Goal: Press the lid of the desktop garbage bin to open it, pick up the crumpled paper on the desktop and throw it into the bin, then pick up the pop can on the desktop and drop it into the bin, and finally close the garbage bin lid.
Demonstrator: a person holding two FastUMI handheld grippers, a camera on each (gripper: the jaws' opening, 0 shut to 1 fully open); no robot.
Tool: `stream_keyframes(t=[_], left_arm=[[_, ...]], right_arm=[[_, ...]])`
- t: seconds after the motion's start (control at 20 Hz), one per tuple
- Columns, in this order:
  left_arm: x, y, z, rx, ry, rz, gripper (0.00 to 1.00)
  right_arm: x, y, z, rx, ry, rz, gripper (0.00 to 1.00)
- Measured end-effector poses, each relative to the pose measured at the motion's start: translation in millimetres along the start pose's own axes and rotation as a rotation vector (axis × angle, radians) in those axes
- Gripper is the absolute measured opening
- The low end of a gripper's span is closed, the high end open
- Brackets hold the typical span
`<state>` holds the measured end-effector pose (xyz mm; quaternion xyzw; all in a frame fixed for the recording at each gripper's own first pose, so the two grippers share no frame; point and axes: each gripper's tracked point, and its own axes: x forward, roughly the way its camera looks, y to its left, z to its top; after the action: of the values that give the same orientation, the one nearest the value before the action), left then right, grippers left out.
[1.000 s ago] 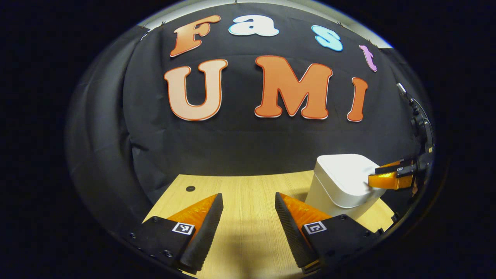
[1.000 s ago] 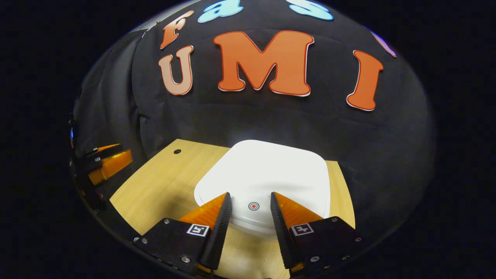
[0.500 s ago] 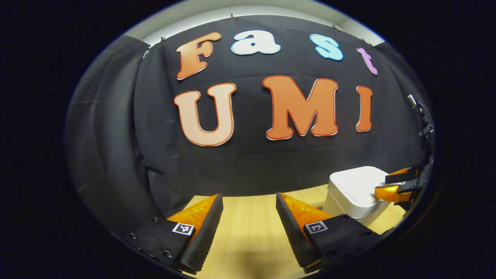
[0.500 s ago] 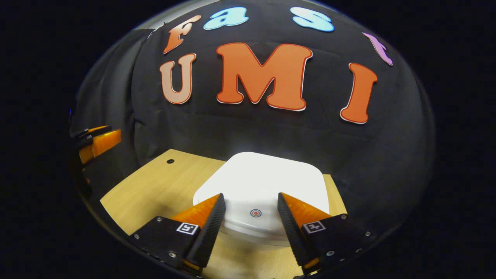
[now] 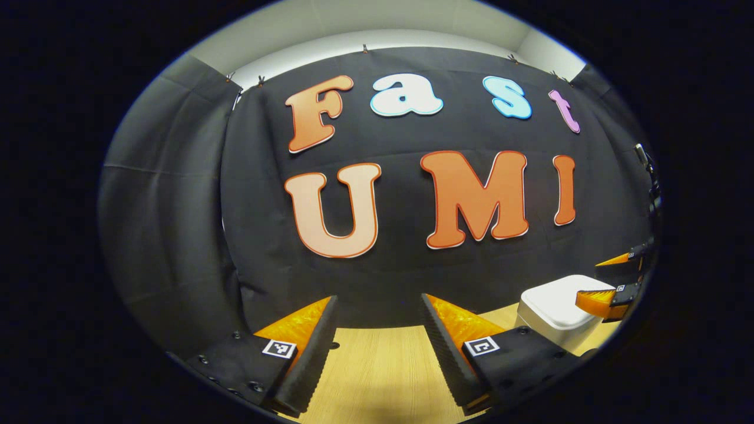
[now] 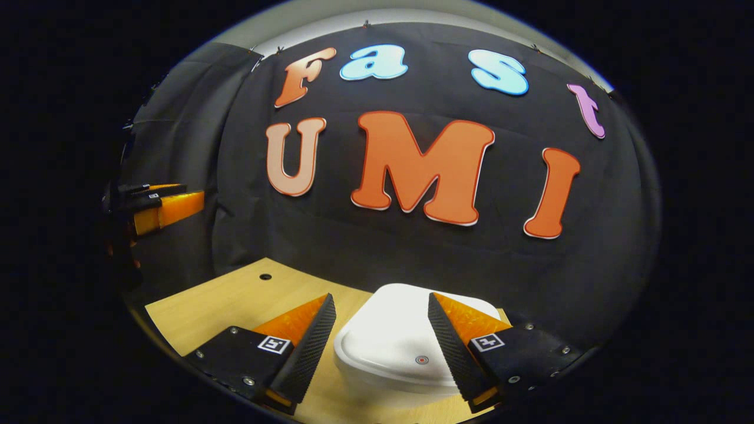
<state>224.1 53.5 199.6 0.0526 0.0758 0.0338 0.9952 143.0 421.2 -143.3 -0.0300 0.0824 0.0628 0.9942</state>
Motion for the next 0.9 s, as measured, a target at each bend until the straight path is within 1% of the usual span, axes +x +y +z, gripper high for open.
stream_keyframes(t=[0.05,0.1,0.3,0.4,0.5,0.55,0.65,0.7,0.75,0.85,0.9], left_arm=[[-2,0,3,-0.002,-0.012,-0.002,0.88],[-1,0,6,-0.008,-0.021,-0.005,0.92],[-7,-5,3,-0.044,-0.016,-0.02,0.92],[-11,-8,1,-0.063,-0.006,-0.025,0.84],[-13,-12,-5,-0.085,0.007,-0.039,0.84],[-12,-11,-8,-0.097,0.015,-0.035,0.88],[-12,-6,-16,-0.107,0.039,-0.023,0.89],[-12,-5,-19,-0.113,0.049,-0.018,0.92],[-13,-3,-22,-0.115,0.058,-0.012,0.88],[-14,-1,-25,-0.112,0.067,0.001,0.89],[-15,0,-26,-0.113,0.07,0.003,0.85]], right_arm=[[0,1,8,-0.001,-0.029,-0.002,0.95],[0,3,14,0.001,-0.049,-0.001,0.95],[-3,13,23,0.019,-0.083,0.009,0.95],[-5,15,25,0.029,-0.089,0.01,0.95],[-5,17,26,0.034,-0.094,0.018,0.95],[-3,18,25,0.028,-0.092,0.016,0.95],[-6,17,27,0.007,-0.1,0.015,0.95],[-5,19,29,0.001,-0.107,0.018,0.95],[-7,23,31,0.001,-0.111,0.025,0.95],[-8,26,30,0.007,-0.107,0.035,0.95],[-7,27,30,0.008,-0.105,0.037,0.95]])
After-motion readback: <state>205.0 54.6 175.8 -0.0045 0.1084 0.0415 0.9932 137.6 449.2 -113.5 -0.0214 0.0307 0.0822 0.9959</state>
